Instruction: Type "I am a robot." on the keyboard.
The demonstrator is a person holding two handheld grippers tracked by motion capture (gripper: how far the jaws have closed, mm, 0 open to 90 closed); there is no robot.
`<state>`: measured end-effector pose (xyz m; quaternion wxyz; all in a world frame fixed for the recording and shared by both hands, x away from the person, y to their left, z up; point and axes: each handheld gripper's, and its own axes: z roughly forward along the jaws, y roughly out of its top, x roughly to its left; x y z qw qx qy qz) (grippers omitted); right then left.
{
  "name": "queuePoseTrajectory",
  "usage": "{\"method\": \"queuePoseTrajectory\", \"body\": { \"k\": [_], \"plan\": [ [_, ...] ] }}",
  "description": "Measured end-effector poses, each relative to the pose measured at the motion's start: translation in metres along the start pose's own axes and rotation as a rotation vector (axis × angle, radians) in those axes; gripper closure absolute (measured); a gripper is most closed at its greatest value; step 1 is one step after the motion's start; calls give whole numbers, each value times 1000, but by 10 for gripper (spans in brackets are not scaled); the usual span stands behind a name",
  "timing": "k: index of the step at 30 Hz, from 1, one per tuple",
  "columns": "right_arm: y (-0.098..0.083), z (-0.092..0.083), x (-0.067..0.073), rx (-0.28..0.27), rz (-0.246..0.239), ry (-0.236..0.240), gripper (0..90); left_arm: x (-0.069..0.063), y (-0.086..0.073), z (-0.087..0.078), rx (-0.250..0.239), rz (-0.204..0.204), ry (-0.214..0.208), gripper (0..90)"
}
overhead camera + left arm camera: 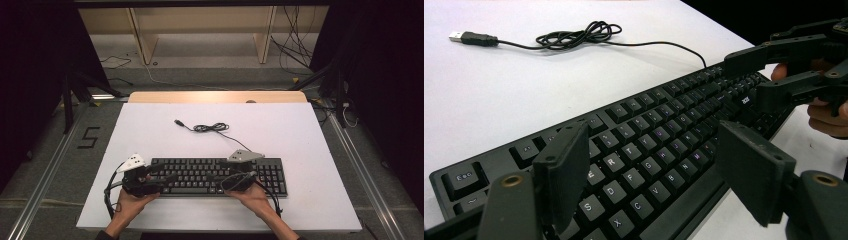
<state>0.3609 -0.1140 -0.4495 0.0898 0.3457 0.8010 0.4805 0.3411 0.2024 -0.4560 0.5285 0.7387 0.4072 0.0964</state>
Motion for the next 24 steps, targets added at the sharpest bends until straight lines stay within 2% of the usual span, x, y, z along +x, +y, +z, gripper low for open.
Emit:
{"method": "queuePoseTrajectory", "body": {
  "k": [5,24],
  "plan": [
    [2,4,1,12,-7,0,405,0,0,-1,-5,3,0,291],
    [5,20,-1,94,-12,-11,816,0,-2,-6,-13,3,8,287]
  ]
}}
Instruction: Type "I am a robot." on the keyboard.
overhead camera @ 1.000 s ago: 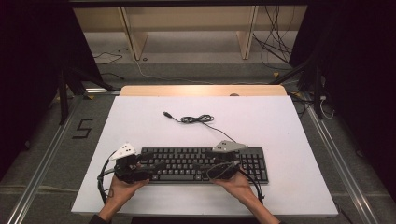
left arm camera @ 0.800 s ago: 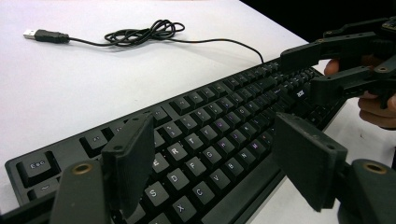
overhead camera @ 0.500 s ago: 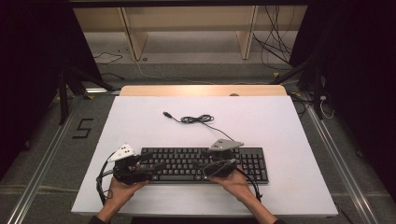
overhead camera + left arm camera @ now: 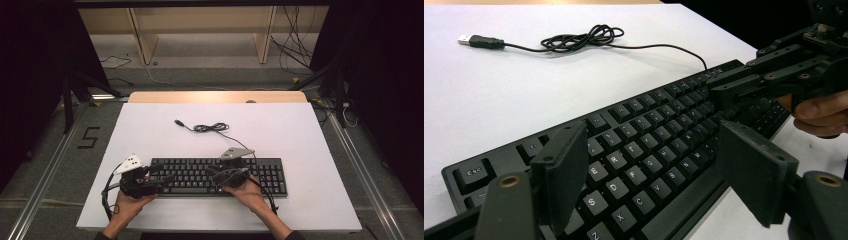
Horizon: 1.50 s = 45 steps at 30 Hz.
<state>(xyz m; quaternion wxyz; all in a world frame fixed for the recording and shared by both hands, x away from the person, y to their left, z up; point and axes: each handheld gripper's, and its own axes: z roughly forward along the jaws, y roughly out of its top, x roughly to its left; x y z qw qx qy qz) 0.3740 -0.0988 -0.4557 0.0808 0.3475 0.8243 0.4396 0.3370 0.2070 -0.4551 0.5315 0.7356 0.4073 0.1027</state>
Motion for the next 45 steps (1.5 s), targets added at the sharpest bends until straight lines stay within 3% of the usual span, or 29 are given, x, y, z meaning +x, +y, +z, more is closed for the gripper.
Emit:
{"method": "queuePoseTrajectory", "body": {
  "k": [6,32,38,42,45],
  "plan": [
    [0,6,-3,29,3,-21,866,0,0,0,1,1,1,286],
    [-1,34,-5,117,-16,-78,900,1,-1,1,9,8,5,286],
    [0,32,-6,106,4,-65,889,2,-1,1,6,4,7,286],
    [2,24,-7,56,26,-57,849,4,-1,0,5,2,14,286],
    [4,18,-8,10,39,-36,760,5,-1,-1,-1,-2,16,287]
  ]
}}
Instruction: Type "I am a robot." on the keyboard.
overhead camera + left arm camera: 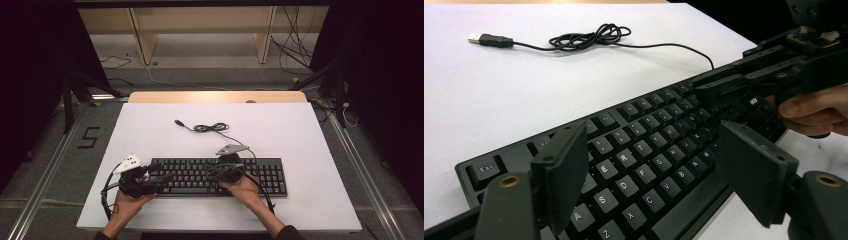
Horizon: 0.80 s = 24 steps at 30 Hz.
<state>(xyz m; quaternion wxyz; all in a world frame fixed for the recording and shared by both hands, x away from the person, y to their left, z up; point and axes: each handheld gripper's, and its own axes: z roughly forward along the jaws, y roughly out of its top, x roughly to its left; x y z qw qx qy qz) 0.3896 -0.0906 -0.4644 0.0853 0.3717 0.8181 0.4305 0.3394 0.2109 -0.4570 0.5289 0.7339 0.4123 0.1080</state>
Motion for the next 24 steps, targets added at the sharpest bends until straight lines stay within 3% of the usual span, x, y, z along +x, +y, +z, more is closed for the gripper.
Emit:
{"method": "queuePoseTrajectory", "body": {
  "k": [2,6,10,18,24],
  "plan": [
    [1,-3,1,-20,5,10,700,0,0,0,-4,0,2,287],
    [1,-8,4,-49,-4,38,493,1,0,-1,-8,-1,10,287],
    [2,-11,9,-69,-16,61,396,4,0,-2,-12,-9,19,287],
    [3,-13,20,-89,-44,113,338,6,0,-3,-18,-12,27,287],
    [4,-5,30,-69,-66,130,348,6,0,-4,-27,-15,35,287]
  ]
}}
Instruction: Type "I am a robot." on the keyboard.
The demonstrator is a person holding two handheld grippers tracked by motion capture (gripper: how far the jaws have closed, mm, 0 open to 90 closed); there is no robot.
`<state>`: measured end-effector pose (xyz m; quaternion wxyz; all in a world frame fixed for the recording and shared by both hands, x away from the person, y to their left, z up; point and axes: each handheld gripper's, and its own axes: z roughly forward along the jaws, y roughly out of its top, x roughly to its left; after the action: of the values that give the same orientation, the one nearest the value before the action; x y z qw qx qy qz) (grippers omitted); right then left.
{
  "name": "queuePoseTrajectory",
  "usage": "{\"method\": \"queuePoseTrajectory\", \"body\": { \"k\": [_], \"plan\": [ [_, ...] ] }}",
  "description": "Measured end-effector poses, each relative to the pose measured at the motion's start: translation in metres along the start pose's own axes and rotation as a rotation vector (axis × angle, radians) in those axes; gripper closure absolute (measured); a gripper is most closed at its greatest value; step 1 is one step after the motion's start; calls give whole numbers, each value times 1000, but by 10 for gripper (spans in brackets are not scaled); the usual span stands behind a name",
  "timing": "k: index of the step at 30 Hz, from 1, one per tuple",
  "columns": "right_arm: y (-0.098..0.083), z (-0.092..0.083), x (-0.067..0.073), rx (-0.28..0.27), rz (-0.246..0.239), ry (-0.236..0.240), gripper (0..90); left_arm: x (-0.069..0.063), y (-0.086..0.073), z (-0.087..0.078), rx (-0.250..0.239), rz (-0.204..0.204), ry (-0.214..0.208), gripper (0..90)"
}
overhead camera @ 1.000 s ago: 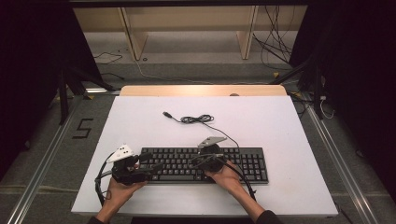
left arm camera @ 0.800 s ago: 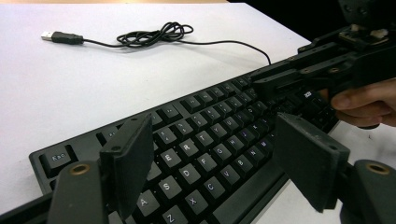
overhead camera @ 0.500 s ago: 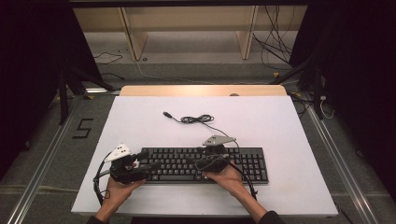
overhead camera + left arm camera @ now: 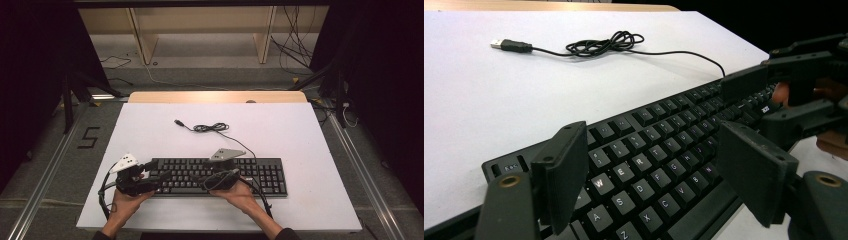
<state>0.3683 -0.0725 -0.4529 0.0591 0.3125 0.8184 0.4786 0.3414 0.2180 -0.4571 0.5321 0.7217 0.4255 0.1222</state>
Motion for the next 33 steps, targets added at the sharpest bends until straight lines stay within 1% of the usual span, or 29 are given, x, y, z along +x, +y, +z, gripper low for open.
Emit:
{"method": "queuePoseTrajectory", "body": {
  "k": [2,6,12,14,18,24,33],
  "plan": [
    [0,4,2,9,-7,2,376,0,0,0,-3,-2,1,287],
    [0,12,5,38,-21,4,492,1,0,0,-4,-3,4,287],
    [-1,19,9,71,-41,14,691,1,0,-1,-7,-2,7,287],
    [-1,22,10,78,-44,16,747,1,0,-1,-8,-1,7,287],
    [-2,27,12,105,-53,20,830,1,0,-1,-8,0,9,288],
    [-4,34,13,135,-60,13,895,1,0,-1,-10,-2,9,288],
    [-6,42,13,164,-63,6,900,0,0,-1,-8,1,8,289]
  ]
}}
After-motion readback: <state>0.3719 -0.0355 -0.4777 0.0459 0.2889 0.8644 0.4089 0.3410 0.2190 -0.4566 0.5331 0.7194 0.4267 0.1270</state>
